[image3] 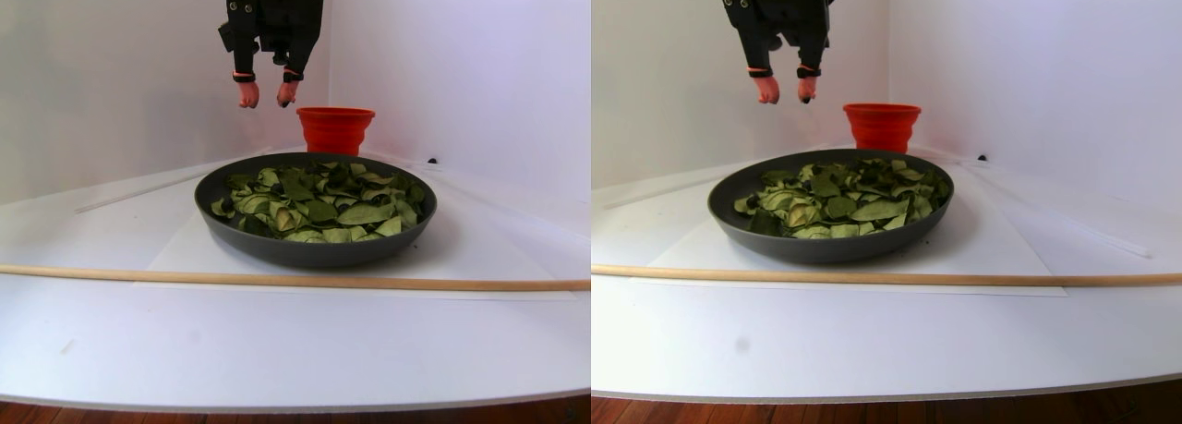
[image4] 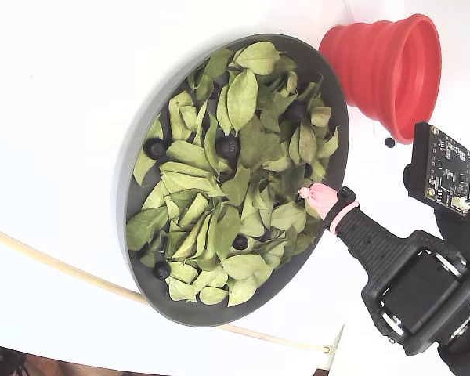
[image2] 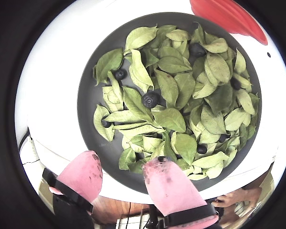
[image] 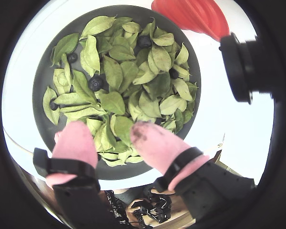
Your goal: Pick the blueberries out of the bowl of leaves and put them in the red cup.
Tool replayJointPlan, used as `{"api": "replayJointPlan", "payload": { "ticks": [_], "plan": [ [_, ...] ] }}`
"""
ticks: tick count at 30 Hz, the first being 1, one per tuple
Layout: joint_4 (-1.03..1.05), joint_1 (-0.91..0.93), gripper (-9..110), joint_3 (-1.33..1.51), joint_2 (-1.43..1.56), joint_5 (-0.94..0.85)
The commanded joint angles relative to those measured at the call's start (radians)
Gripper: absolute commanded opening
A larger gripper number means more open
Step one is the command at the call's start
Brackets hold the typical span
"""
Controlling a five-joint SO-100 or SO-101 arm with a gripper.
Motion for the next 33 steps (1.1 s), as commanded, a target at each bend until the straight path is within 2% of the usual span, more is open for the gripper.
{"api": "replayJointPlan", "payload": {
  "ticks": [1,33],
  "plan": [
    [-0.028,-0.009,17,-0.054,0.0,-0.018],
    [-0.225,-0.002,18,-0.112,-0.245,-0.092]
  ]
}}
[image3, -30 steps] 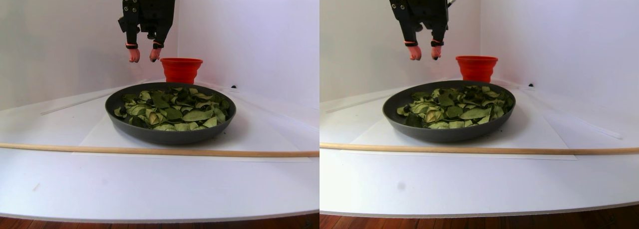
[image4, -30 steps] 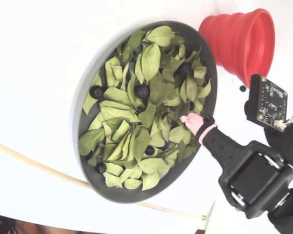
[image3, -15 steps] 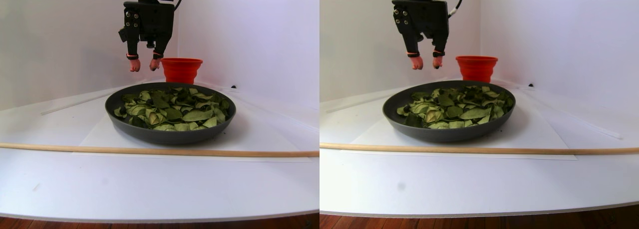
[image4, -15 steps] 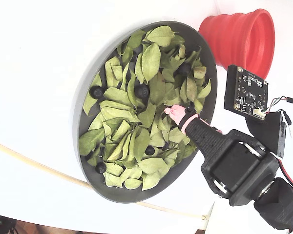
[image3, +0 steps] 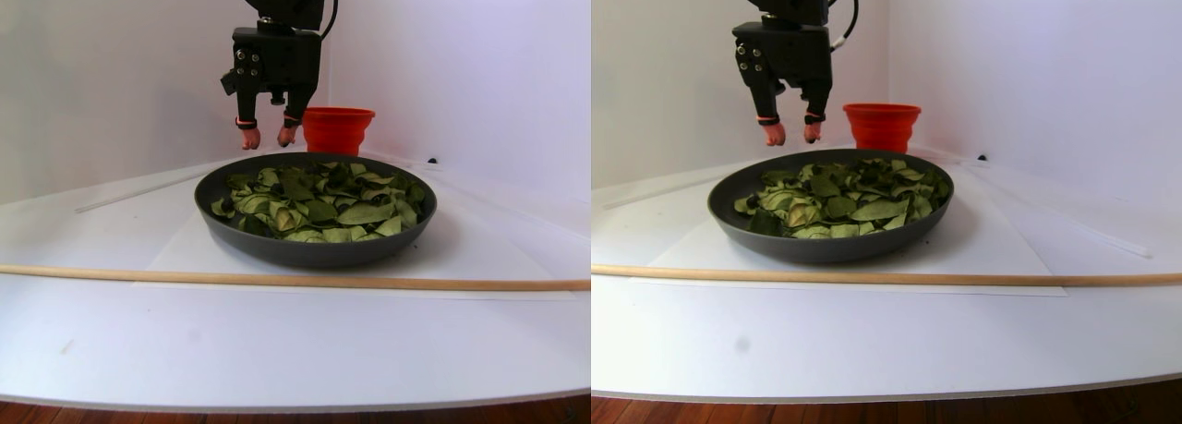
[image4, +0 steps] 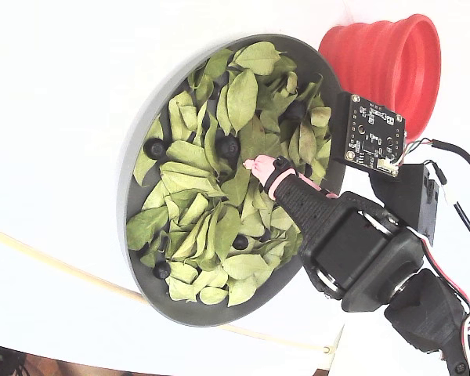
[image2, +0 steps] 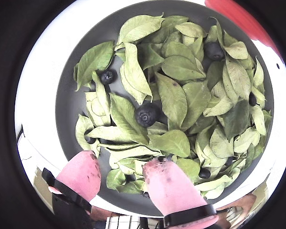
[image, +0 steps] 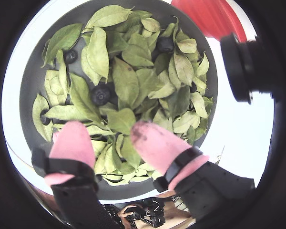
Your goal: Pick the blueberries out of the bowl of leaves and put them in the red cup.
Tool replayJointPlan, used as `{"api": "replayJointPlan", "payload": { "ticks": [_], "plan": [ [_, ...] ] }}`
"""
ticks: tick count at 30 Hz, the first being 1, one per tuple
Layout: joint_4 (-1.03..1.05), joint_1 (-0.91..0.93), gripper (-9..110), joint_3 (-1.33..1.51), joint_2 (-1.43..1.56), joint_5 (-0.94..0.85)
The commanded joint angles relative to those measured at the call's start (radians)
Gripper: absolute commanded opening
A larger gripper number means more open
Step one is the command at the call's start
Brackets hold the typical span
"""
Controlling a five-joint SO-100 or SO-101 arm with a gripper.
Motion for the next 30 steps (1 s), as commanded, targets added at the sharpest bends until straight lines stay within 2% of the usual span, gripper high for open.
{"api": "replayJointPlan", "payload": {
  "ticks": [1,30],
  "plan": [
    [-0.026,0.0,18,-0.06,0.011,-0.012],
    [-0.143,0.018,18,-0.153,-0.198,-0.023]
  ]
}}
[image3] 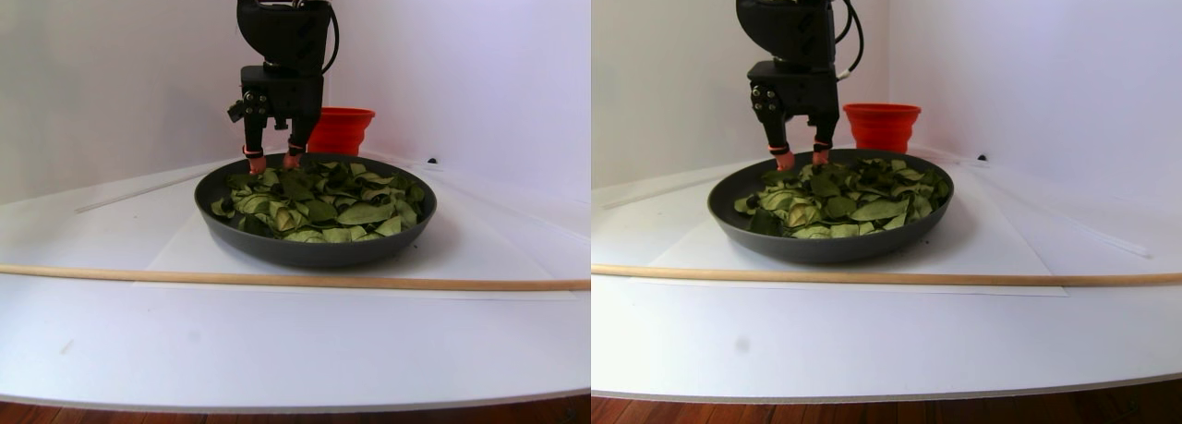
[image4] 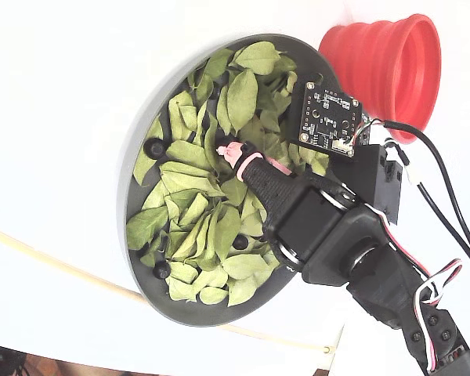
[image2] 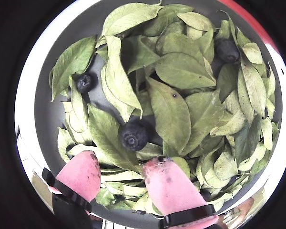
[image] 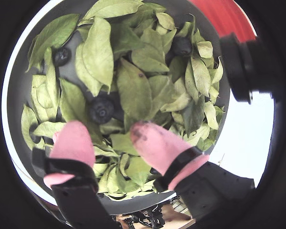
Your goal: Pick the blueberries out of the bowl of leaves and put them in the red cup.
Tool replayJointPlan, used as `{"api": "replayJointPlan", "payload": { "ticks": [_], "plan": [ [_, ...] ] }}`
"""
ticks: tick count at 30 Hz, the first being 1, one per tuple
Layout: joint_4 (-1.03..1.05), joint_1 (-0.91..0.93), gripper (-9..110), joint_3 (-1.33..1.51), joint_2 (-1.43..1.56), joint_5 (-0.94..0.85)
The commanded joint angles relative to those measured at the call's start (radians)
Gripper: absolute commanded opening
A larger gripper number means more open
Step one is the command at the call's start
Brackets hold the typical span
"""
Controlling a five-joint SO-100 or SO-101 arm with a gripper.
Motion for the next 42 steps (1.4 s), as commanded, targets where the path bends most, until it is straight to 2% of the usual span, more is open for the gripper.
{"api": "replayJointPlan", "payload": {
  "ticks": [1,42],
  "plan": [
    [-0.02,0.003,18,-0.061,0.014,0.005],
    [-0.083,0.008,18,-0.127,-0.13,0.029]
  ]
}}
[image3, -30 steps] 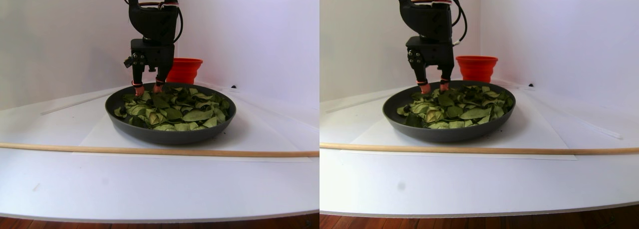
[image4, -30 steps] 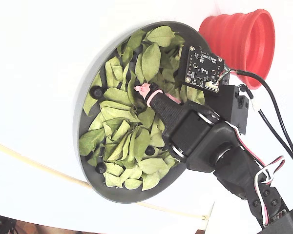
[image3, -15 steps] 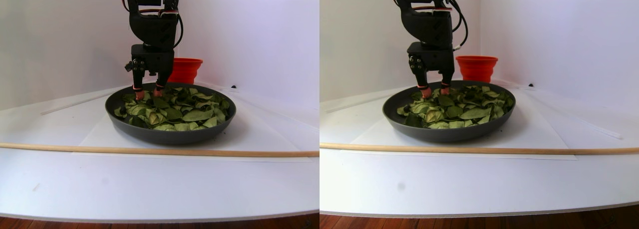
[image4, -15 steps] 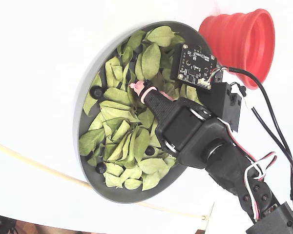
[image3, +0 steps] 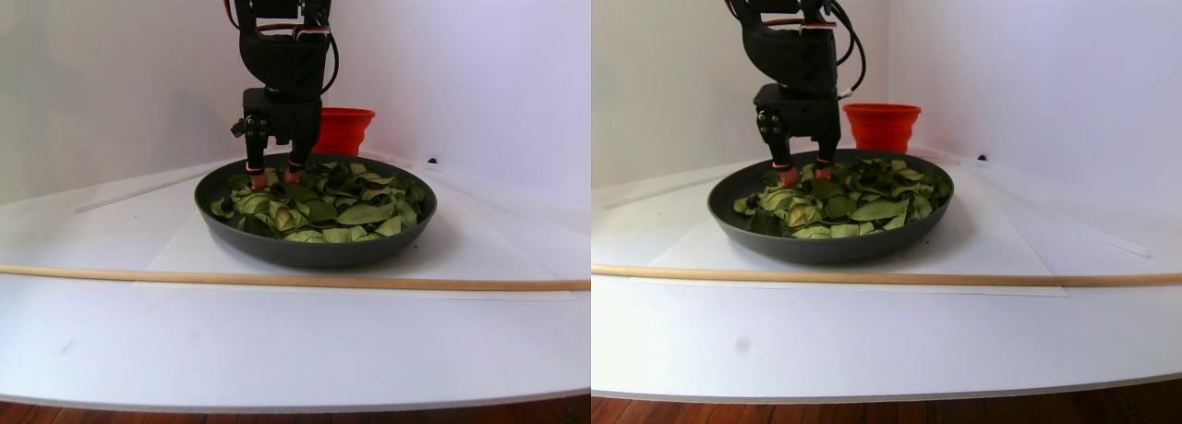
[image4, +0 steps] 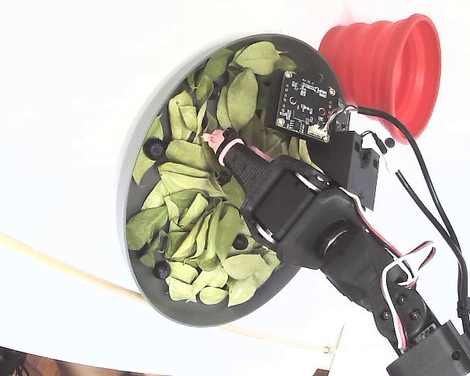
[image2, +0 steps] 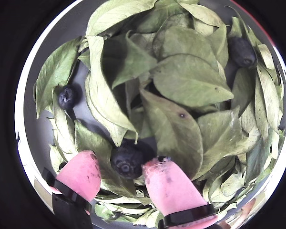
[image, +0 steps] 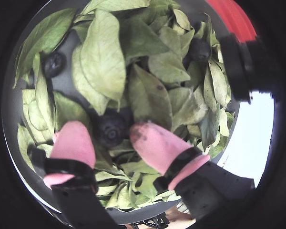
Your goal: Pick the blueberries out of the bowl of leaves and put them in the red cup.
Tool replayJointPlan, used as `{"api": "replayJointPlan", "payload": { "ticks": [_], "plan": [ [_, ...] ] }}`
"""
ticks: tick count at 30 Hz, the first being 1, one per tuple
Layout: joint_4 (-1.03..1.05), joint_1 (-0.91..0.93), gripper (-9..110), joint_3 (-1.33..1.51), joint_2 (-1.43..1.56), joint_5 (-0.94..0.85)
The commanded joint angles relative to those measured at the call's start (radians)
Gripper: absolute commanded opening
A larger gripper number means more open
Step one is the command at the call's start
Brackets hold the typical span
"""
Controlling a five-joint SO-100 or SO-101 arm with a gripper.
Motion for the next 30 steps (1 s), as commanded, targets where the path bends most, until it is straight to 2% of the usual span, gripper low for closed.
{"api": "replayJointPlan", "payload": {
  "ticks": [1,30],
  "plan": [
    [-0.014,0.008,18,-0.051,0.008,0.006],
    [-0.04,0.018,13,-0.037,-0.025,-0.002]
  ]
}}
